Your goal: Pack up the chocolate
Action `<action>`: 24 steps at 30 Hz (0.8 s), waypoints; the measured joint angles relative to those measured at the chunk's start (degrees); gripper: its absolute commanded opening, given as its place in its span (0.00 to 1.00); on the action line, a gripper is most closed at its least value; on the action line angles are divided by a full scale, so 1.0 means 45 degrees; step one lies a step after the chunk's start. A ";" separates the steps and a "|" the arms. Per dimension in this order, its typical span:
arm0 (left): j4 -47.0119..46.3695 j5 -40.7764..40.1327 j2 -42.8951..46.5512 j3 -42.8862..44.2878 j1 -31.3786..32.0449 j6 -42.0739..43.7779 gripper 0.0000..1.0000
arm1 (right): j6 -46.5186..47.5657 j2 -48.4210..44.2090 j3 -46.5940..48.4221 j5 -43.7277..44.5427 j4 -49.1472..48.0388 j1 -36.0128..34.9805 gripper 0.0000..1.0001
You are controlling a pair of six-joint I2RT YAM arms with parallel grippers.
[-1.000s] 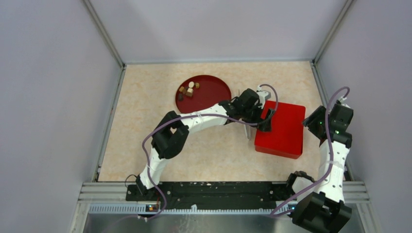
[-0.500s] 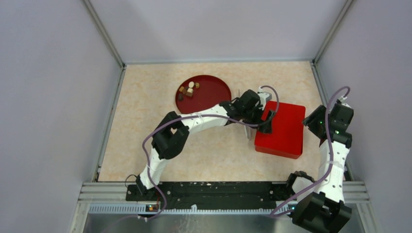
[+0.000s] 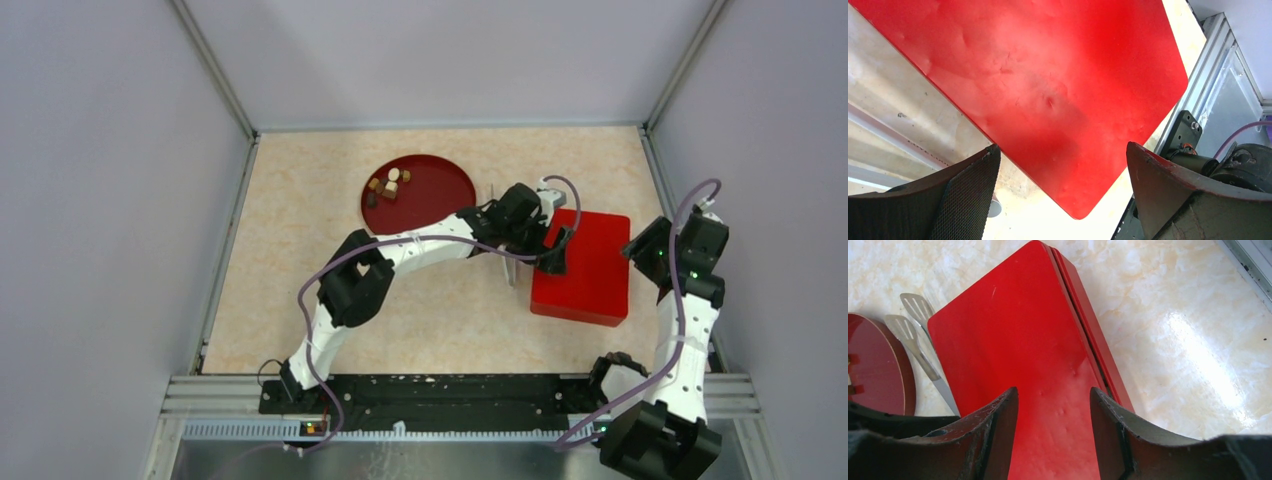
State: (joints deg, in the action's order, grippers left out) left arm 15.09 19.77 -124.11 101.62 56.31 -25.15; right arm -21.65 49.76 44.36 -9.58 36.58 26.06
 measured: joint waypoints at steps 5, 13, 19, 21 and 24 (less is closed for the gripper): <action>-0.0005 0.0083 -0.0350 0.0476 0.0000 0.0000 0.98 | -0.0015 -0.0520 0.0277 -0.0437 0.0311 0.0000 0.54; 0.0005 0.0063 -0.0481 0.0602 0.0000 0.0010 0.99 | -0.0165 -0.1481 0.0933 -0.1953 0.0476 0.0000 0.56; -0.0010 -0.0141 -0.0325 0.0525 0.0019 0.0107 0.99 | -0.0262 -0.2346 0.0903 -0.2895 0.0967 0.0000 0.56; -0.0053 -0.0277 0.0083 0.0126 0.0024 0.0170 0.98 | -0.0316 -0.2657 0.0899 -0.3070 0.1137 0.0000 0.57; -0.0049 -0.0491 0.1253 -0.0879 0.0024 0.0248 0.98 | -0.0355 -0.2890 0.0899 -0.3492 0.1258 0.0000 0.75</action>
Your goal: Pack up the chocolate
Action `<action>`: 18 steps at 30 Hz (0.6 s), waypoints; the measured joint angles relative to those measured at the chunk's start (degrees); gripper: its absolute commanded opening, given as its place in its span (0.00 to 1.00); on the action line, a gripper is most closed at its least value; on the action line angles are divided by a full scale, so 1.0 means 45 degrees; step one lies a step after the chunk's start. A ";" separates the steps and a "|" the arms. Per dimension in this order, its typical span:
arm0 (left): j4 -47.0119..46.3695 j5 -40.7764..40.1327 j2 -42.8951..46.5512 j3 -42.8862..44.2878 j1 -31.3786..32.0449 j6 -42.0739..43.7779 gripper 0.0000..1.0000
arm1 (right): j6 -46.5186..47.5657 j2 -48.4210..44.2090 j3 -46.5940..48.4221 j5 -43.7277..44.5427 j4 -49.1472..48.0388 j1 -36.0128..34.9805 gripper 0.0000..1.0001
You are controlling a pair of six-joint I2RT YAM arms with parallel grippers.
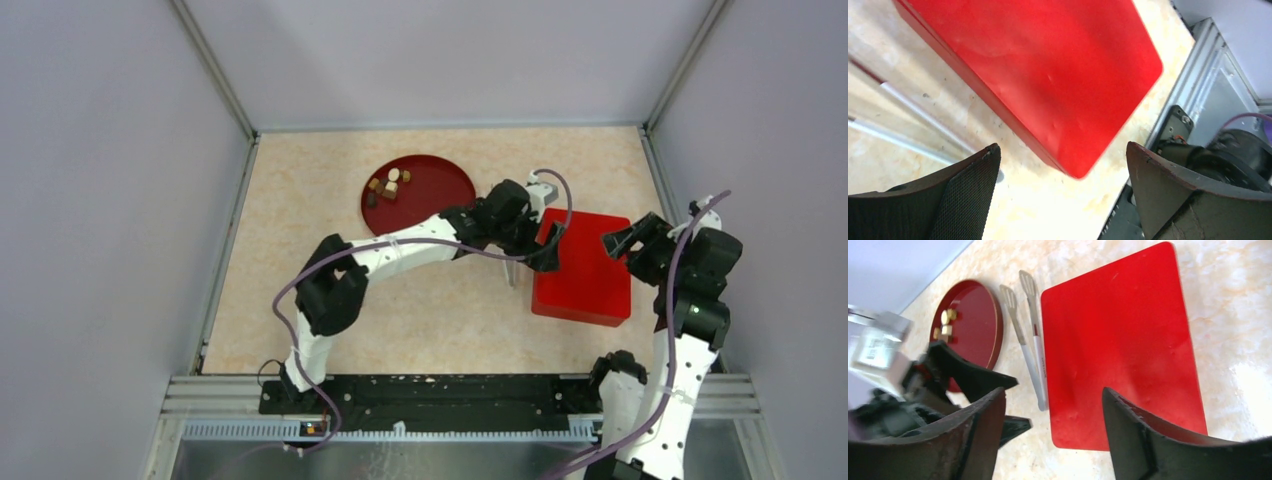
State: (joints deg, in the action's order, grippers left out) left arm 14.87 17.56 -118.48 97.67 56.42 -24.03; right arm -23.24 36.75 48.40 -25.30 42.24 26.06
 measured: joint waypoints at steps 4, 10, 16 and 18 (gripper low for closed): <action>-0.0121 -0.0316 0.2142 -0.1360 -0.0019 0.0044 0.99 | 0.0209 0.0073 -0.0165 -0.1078 -0.0005 -0.0136 0.83; -0.0209 -0.1171 0.6363 -0.4323 -0.0389 0.0053 0.99 | 0.0243 -0.0248 -0.0180 -0.0330 0.0384 -0.2730 0.84; 0.0418 -0.2089 0.9345 -0.7130 -0.1705 -0.0141 0.99 | -0.0797 -0.0743 -0.1209 0.0840 0.0209 -0.6071 0.84; 0.0753 -0.2336 1.0263 -0.8116 -0.2239 -0.0311 0.99 | -0.1418 -0.0622 -0.1880 0.1239 -0.0078 -0.7519 0.87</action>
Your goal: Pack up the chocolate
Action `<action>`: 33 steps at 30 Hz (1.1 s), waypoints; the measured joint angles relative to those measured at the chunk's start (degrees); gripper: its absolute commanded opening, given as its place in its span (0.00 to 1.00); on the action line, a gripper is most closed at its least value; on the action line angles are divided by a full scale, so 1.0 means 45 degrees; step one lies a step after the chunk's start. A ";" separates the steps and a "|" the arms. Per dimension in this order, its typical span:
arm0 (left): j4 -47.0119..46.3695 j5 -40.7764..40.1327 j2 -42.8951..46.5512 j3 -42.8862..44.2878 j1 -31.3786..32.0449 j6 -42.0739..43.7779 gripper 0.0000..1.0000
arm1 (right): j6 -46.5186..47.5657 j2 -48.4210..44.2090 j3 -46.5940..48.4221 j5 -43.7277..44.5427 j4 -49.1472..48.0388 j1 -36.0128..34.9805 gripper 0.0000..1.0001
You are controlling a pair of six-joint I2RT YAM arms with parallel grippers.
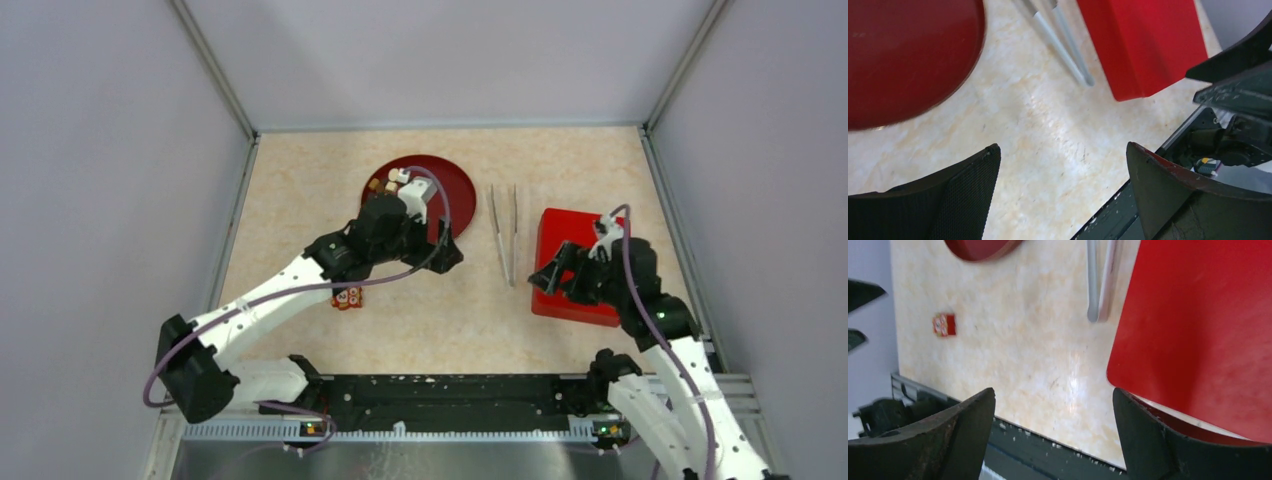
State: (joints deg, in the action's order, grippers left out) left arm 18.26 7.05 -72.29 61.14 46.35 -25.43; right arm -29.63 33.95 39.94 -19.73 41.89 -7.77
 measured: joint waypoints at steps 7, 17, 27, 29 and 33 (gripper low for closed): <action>0.0719 -0.0447 0.1375 -0.0811 -0.0461 -0.0141 0.99 | -0.1894 0.2327 -0.1161 0.2618 -0.1253 -0.5144 0.90; 0.0913 -0.0685 0.1593 -0.0811 -0.0627 -0.0068 0.99 | -0.2127 0.3871 -0.0520 0.4828 -0.1870 -0.5357 0.93; 0.0918 -0.0670 0.1588 -0.0811 -0.0816 0.0019 0.99 | -0.2137 0.3774 -0.0733 0.6203 -0.2021 -0.5357 0.96; 0.0913 -0.0627 0.1583 -0.0811 -0.0831 0.0019 0.99 | -0.2137 0.4148 -0.0996 0.6475 -0.2103 -0.5357 0.96; 0.0899 -0.0476 0.1579 -0.0879 -0.0855 0.0010 0.99 | -0.1889 0.4527 -0.0437 0.7140 -0.1982 -0.5328 0.98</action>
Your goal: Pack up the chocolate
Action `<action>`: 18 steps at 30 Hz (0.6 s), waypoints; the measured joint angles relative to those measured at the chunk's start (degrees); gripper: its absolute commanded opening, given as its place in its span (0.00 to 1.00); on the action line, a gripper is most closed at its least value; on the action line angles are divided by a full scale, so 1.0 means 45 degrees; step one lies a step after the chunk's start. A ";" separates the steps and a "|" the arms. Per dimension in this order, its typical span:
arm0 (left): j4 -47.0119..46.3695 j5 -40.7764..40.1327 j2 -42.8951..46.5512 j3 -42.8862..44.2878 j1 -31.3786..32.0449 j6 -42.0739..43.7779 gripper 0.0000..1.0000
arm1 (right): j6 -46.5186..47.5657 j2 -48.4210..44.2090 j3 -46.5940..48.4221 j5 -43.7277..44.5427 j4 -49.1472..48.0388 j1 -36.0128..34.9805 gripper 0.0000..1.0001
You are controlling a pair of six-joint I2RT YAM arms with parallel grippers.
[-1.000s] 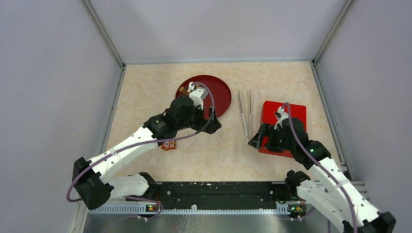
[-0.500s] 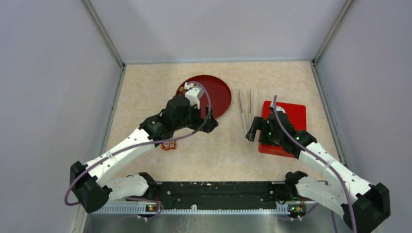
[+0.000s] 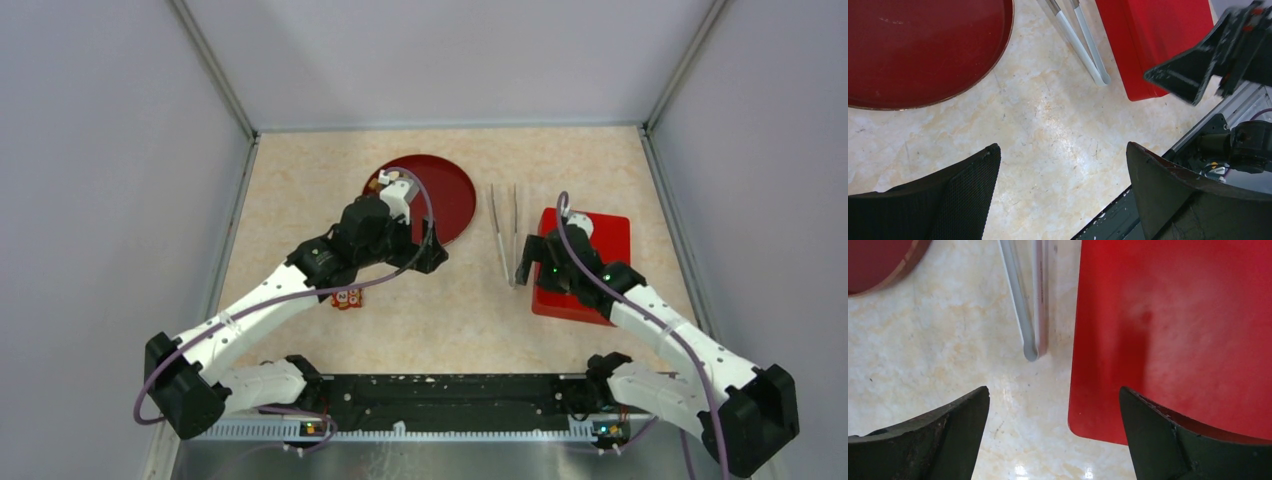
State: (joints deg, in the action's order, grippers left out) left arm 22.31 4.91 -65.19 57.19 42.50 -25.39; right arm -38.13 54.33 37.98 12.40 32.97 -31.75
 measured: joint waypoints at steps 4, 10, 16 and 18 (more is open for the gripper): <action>0.0000 0.0063 -0.0039 -0.0058 -0.0010 -0.0005 0.99 | 0.0981 0.0379 0.2030 0.0661 0.0831 0.0991 0.95; -0.0015 0.0097 -0.0044 -0.0151 -0.0010 -0.0044 0.99 | 0.2540 0.2021 0.4750 0.0918 -0.0408 0.4736 0.94; -0.0024 0.0214 -0.0044 -0.0432 -0.0010 -0.0199 0.99 | 0.3050 0.5838 0.4775 0.0850 -0.1375 0.5178 0.94; -0.0029 0.0277 -0.0044 -0.0539 -0.0015 -0.0272 0.99 | 0.3147 0.7135 0.4663 0.0860 -0.1627 0.5178 0.94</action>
State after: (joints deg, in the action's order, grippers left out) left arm 22.17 6.15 -65.39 54.76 42.44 -26.61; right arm -23.97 86.43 58.96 16.27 25.65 -8.45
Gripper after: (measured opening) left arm 0.987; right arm 0.944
